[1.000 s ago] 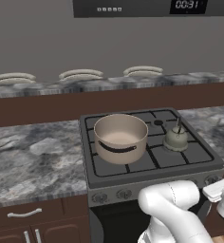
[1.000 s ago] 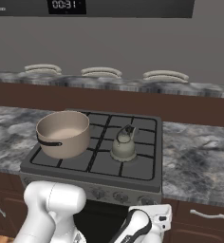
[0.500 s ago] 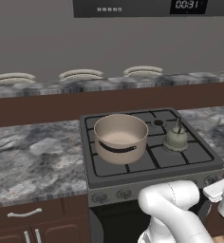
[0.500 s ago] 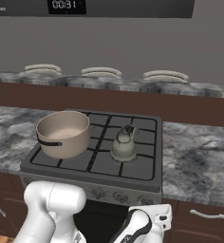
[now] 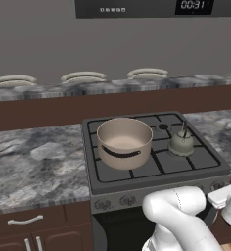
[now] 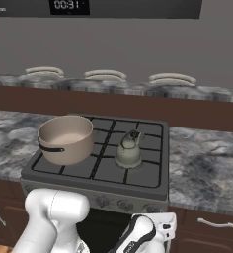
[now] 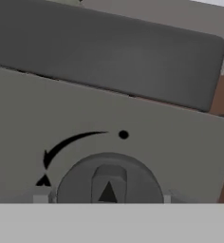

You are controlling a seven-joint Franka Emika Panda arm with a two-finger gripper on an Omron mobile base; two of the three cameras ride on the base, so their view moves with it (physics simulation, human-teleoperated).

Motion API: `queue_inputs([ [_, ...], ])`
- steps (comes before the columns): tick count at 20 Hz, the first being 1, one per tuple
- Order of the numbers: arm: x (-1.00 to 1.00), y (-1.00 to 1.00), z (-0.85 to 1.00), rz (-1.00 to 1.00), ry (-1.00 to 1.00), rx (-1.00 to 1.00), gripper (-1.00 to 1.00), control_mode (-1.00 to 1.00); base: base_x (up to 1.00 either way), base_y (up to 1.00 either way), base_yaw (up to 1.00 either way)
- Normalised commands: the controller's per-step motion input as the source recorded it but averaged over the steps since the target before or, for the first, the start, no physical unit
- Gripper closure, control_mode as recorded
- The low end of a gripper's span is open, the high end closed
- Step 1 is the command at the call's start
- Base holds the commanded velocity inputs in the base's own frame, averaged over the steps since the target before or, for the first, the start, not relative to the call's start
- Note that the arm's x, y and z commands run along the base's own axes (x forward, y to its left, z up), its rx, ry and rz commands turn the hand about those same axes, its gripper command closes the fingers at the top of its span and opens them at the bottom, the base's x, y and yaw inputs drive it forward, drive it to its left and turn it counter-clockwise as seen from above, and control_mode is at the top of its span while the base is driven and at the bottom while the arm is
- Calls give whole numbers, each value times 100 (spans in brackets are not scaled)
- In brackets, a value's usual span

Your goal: Pick the kettle from the counter and place it on a stove burner. Then turn the burner on.

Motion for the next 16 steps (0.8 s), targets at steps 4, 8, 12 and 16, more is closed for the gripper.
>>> queue_inputs([
  [4, 0, -32, 32, 68, -59, -9, 100, -100, 0, 0, 0],
  [8, -20, -36, 68, 60, -51, -11, 100, -100, 0, 0, 0],
  [12, -15, -30, 99, 51, -44, -3, 100, -100, 0, 0, 0],
  [16, -22, -26, 100, 48, -50, -3, 100, -100, 0, 0, 0],
])
